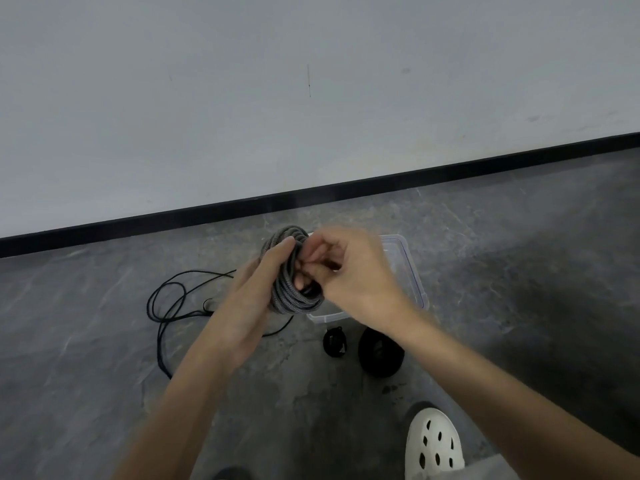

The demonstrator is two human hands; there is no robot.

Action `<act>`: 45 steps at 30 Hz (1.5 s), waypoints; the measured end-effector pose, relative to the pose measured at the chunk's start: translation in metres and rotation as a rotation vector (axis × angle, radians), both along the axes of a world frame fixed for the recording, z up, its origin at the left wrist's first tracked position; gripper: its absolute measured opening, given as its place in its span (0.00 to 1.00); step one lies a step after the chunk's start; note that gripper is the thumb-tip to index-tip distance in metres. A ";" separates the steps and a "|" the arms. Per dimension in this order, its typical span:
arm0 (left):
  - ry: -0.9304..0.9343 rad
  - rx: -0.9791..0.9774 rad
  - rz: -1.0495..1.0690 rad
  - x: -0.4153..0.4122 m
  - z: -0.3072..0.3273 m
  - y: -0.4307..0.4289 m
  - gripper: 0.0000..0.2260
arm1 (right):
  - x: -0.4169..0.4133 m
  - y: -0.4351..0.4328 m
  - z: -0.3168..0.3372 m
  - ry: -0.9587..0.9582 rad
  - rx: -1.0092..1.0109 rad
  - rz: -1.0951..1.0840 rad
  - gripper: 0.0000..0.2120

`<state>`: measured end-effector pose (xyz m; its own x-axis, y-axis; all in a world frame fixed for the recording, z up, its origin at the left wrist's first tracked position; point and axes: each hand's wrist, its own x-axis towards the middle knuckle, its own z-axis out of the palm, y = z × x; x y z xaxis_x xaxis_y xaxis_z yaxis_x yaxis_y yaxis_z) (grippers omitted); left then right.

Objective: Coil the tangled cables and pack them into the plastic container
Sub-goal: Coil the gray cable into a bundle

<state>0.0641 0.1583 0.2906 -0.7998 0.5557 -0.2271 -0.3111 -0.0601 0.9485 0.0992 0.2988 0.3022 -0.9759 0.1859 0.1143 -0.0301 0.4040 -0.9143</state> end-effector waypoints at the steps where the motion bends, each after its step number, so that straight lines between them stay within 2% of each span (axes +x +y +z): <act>1: -0.004 0.007 0.010 0.000 0.000 0.001 0.15 | 0.000 -0.003 -0.002 0.038 0.035 -0.015 0.11; 4: -0.063 0.045 0.081 -0.003 -0.002 -0.002 0.17 | -0.001 -0.002 -0.002 0.076 0.074 -0.080 0.07; 7: -0.109 0.054 0.120 -0.004 -0.002 -0.004 0.15 | -0.005 0.010 0.008 -0.031 -0.215 -0.079 0.11; 10: -0.131 0.074 0.129 -0.003 0.001 -0.003 0.15 | -0.010 0.027 0.015 -0.053 -0.435 -0.226 0.13; 12: -0.125 0.110 0.089 -0.002 0.004 -0.001 0.16 | -0.012 0.038 0.015 -0.172 -0.551 -0.277 0.15; 15: -0.120 0.151 0.044 0.000 0.005 0.000 0.17 | -0.013 0.046 0.013 -0.386 -0.810 -0.091 0.16; 19: -0.237 0.244 0.053 0.000 0.004 -0.005 0.16 | -0.013 0.046 0.016 -0.412 -0.709 0.020 0.12; 22: -0.270 0.290 0.031 -0.002 0.002 -0.006 0.16 | -0.013 0.046 0.014 -0.435 -0.666 0.048 0.19; 26: -0.260 0.248 -0.014 0.000 -0.001 -0.004 0.20 | -0.015 0.040 0.012 -0.404 -0.588 0.009 0.15; 30: -0.184 0.151 -0.140 0.009 0.000 0.002 0.22 | -0.014 0.036 0.013 -0.374 -0.583 0.088 0.16; 33: -0.195 0.122 -0.157 0.014 0.000 0.009 0.21 | -0.011 0.039 0.016 -0.409 -0.616 0.193 0.19; 37: -0.267 0.176 -0.112 0.012 0.000 0.009 0.16 | -0.009 0.046 0.017 -0.534 -0.766 0.331 0.27; 42: -0.373 0.305 -0.129 0.006 -0.003 0.001 0.18 | -0.013 0.054 0.016 -0.536 -0.814 0.344 0.24; 45: -0.459 0.403 -0.100 0.000 -0.003 -0.005 0.20 | -0.013 0.055 0.016 -0.474 -0.911 0.288 0.18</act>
